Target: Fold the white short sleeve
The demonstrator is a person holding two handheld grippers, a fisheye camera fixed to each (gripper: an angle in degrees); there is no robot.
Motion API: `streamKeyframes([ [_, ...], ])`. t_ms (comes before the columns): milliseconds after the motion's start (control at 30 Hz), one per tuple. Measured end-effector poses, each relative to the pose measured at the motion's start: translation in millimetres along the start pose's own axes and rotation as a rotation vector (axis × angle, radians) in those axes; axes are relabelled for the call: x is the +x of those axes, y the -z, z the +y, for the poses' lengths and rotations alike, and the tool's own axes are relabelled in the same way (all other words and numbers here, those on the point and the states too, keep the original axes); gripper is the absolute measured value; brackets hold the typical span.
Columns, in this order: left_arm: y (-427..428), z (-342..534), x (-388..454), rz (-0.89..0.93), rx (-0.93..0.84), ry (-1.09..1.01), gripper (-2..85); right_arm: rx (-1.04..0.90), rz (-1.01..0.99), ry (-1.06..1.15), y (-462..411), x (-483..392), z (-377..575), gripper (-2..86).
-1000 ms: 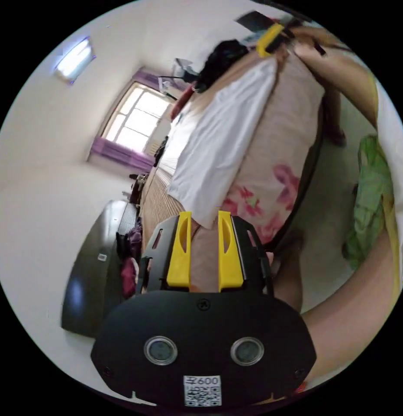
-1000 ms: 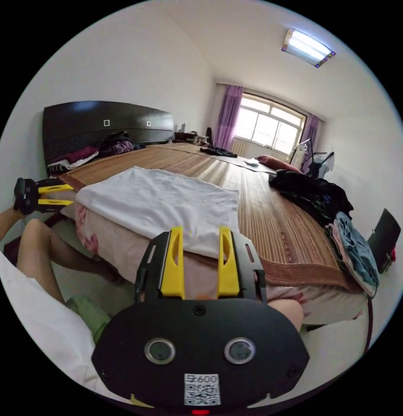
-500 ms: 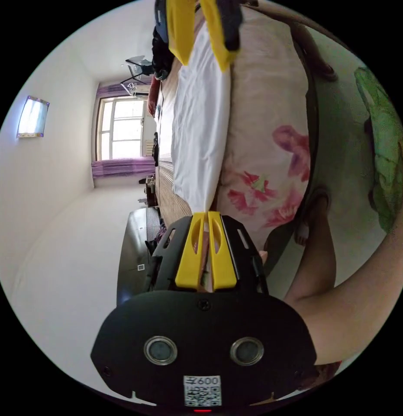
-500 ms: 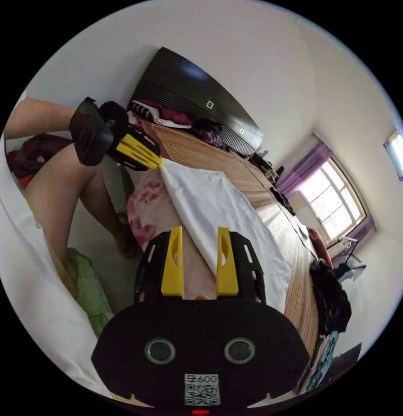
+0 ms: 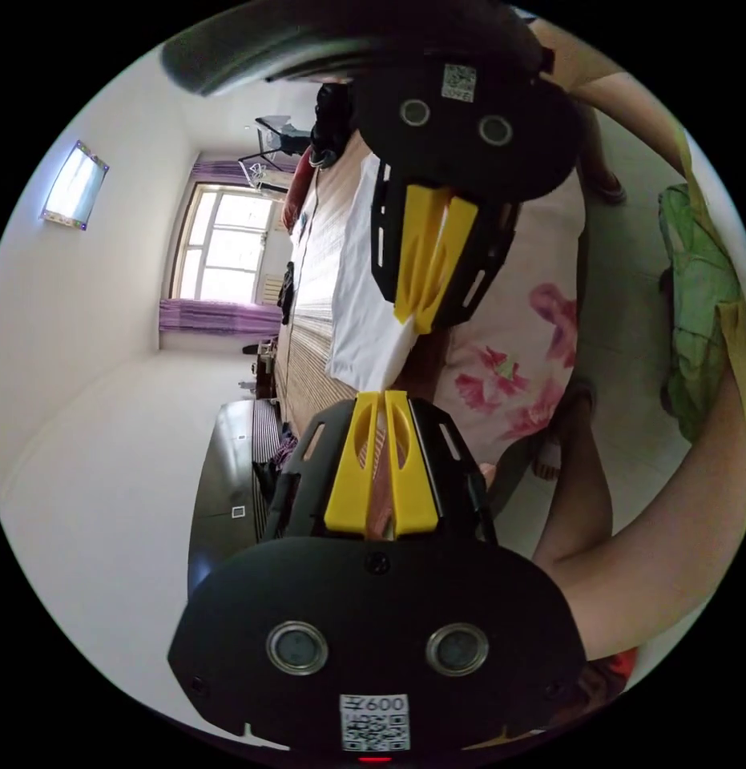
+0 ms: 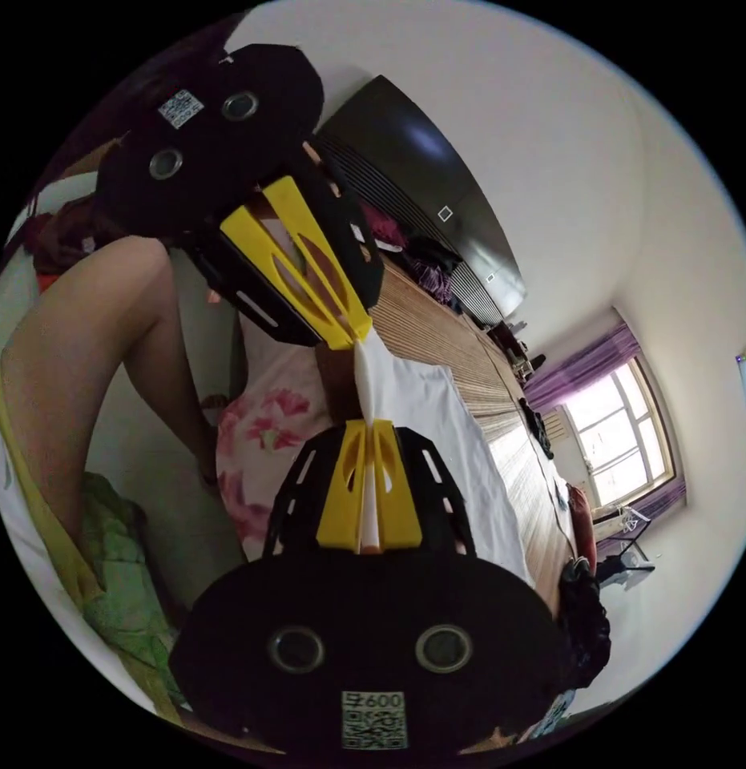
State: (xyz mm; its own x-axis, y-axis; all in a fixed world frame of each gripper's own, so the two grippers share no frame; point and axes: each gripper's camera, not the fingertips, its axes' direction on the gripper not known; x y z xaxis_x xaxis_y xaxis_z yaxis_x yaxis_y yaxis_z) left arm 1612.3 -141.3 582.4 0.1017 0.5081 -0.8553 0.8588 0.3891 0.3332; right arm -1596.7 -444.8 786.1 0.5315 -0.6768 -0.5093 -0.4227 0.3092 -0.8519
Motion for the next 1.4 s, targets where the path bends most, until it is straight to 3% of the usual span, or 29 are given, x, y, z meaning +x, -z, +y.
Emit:
streamKeyframes([
  [100,-5.3,-3.3,16.0,0.003,-0.018,-0.061,10.4,-0.008,-0.029,-0.020,-4.9,2.7,1.9,-0.8],
  [233,-5.9,-25.5,30.7,-0.045,0.042,-0.077,12.0,-0.009,-0.009,0.012,-8.5,1.1,1.0,-0.8],
  [333,-24.7,-53.3,33.4,-0.085,0.009,-0.074,11.3,0.000,-0.007,0.023,-11.1,3.7,1.1,-0.8],
  [500,-49.9,-90.0,32.6,0.030,0.009,-0.104,5.3,0.009,0.014,0.003,-18.0,10.9,-2.7,-0.8],
  [700,-30.2,-144.2,59.1,-0.138,0.037,-0.277,3.3,-0.055,0.157,0.107,-30.4,11.4,-6.8,-0.6],
  [967,-8.4,-235.6,6.8,-0.099,0.063,-0.040,2.1,-0.426,0.359,0.241,-58.0,65.8,29.6,-0.7],
  [1200,13.5,-340.6,-0.9,-0.022,0.057,-0.001,1.7,-0.549,0.309,0.100,-18.6,169.2,79.5,-0.7],
  [1400,45.9,-493.0,1.7,0.018,0.044,-0.005,1.7,-0.484,0.231,0.064,31.8,243.8,61.9,-0.8],
])
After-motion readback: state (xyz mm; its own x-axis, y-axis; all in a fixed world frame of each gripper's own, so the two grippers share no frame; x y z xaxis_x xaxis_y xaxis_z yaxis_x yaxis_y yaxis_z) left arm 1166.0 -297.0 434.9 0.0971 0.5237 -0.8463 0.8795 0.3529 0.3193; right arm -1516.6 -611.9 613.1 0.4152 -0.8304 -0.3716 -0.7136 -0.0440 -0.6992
